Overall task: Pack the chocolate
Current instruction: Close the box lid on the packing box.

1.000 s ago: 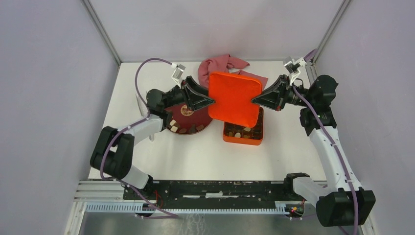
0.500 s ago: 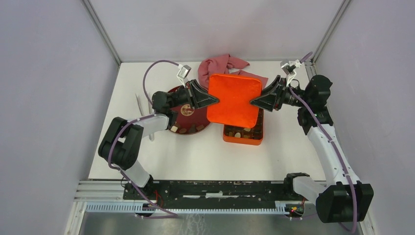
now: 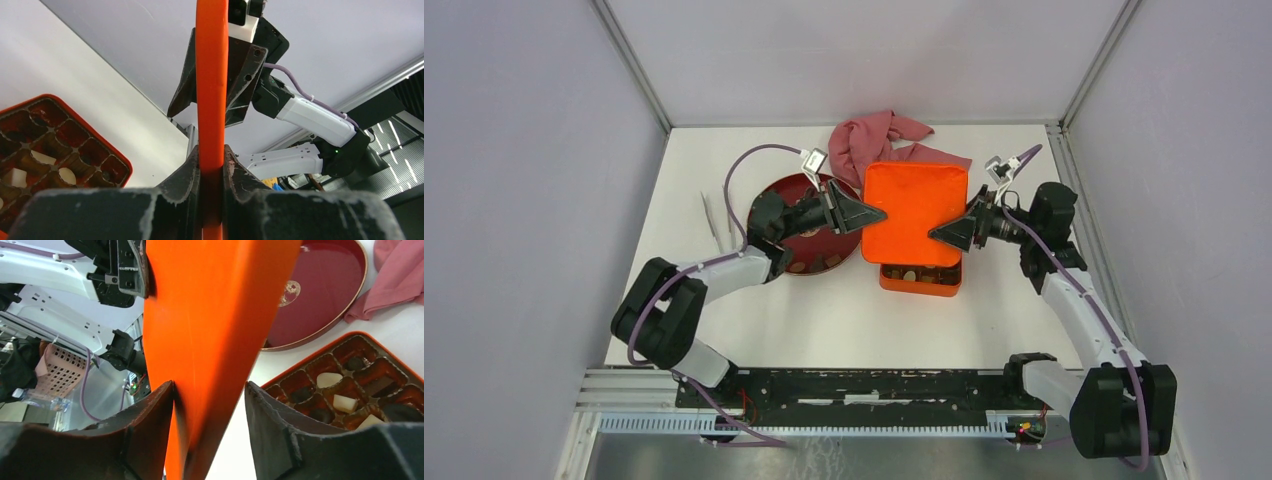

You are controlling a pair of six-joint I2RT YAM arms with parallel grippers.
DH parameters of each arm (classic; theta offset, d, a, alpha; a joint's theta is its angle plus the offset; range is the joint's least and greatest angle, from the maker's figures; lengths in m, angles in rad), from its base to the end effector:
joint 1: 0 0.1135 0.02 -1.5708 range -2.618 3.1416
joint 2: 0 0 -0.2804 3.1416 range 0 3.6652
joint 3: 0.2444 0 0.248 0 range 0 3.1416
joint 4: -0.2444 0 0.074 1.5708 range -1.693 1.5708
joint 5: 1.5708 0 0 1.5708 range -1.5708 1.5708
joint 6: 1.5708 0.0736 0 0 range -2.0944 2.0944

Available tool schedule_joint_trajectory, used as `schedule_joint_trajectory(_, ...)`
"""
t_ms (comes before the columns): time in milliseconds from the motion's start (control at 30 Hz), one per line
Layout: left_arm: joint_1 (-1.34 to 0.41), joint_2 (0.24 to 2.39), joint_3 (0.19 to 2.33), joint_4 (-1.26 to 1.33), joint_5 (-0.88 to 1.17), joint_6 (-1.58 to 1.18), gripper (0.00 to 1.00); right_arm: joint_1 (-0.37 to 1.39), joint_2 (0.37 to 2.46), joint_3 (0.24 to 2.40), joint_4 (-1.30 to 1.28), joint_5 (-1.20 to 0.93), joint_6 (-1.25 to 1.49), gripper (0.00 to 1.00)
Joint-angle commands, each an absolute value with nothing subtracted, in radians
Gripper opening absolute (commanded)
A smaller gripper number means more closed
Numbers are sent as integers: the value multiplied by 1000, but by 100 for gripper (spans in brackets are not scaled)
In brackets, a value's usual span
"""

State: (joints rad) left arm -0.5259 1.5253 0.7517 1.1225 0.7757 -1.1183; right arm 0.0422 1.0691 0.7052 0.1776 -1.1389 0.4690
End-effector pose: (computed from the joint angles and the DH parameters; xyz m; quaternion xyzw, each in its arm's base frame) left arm 0.2684 -0.2154 0.3117 0.1413 0.5983 -0.7032 0.3572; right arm 0.2314 0.0767 0.3104 -0.1990 0.7065 0.5375 0.4152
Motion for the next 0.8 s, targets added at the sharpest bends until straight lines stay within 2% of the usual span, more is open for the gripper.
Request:
schedule_joint_trajectory(0, -549, 1512, 774, 1094, 720, -1060, 2, 45, 1037, 692, 334, -1124, 553, 55)
schedule_joint_trajectory(67, -550, 1527, 775, 1104, 721, -1070, 2, 45, 1037, 693, 373, -1144, 584, 50)
schedule_joint_trajectory(200, -549, 1540, 784, 1103, 717, -1076, 2, 45, 1034, 687, 415, -1165, 627, 27)
schedule_joint_trajectory(267, -549, 1535, 791, 1074, 708, -1062, 14, 38, 1032, 669, 475, -1175, 684, 10)
schedule_joint_trajectory(333, -542, 1508, 793, 990, 680, -1011, 27, 22, 1034, 661, 502, -1187, 717, 1)
schedule_joint_trajectory(433, -518, 1430, 788, 748, 588, -881, 54, -34, 1030, 647, 499, -1192, 738, 0)
schedule_joint_trajectory(533, -504, 1329, 782, 498, 451, -723, 69, -81, 1032, 615, 471, -1199, 727, 0)
schedule_joint_trajectory(667, -498, 1230, 771, 288, 315, -623, 82, -104, 1036, 572, 430, -1207, 701, 0)
schedule_joint_trajectory(767, -493, 1188, 747, 232, 301, -614, 86, -104, 1054, 552, 411, -1213, 698, 0)
